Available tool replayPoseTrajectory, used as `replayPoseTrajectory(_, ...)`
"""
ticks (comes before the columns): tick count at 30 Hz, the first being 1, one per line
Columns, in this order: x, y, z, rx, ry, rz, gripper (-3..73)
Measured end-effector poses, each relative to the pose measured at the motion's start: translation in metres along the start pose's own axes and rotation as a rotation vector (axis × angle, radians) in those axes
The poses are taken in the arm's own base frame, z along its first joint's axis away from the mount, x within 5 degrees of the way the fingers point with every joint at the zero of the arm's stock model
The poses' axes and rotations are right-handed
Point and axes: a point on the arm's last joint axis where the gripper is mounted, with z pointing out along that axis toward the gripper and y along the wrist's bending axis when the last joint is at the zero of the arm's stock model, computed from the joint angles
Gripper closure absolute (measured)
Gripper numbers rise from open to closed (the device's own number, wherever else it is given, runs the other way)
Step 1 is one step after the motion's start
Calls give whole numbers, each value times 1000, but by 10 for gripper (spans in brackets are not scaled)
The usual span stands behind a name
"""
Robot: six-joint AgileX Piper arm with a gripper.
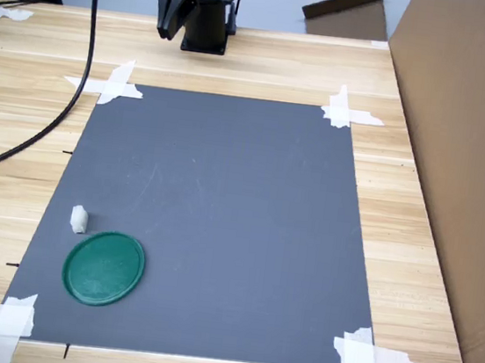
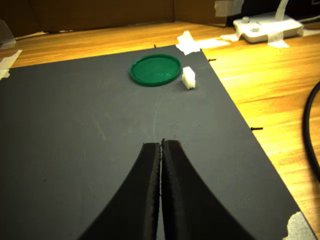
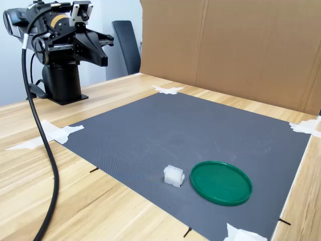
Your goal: Grasp a white terminal and put it in the green lid.
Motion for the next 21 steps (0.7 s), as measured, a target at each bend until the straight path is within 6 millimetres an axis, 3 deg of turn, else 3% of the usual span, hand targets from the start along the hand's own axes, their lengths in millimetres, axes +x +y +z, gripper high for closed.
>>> replayPoseTrajectory(8,-18,1,9,-8,81,52,723)
replayPoseTrajectory(9,-27,1,11,-8,92,55,723)
replayPoseTrajectory(11,-70,1,26,-22,192,-135,723)
replayPoseTrajectory(15,-88,2,33,-46,270,-181,723)
replayPoseTrajectory(19,-123,5,59,-138,539,-276,723)
replayPoseTrajectory(21,-129,5,66,-174,604,-319,723)
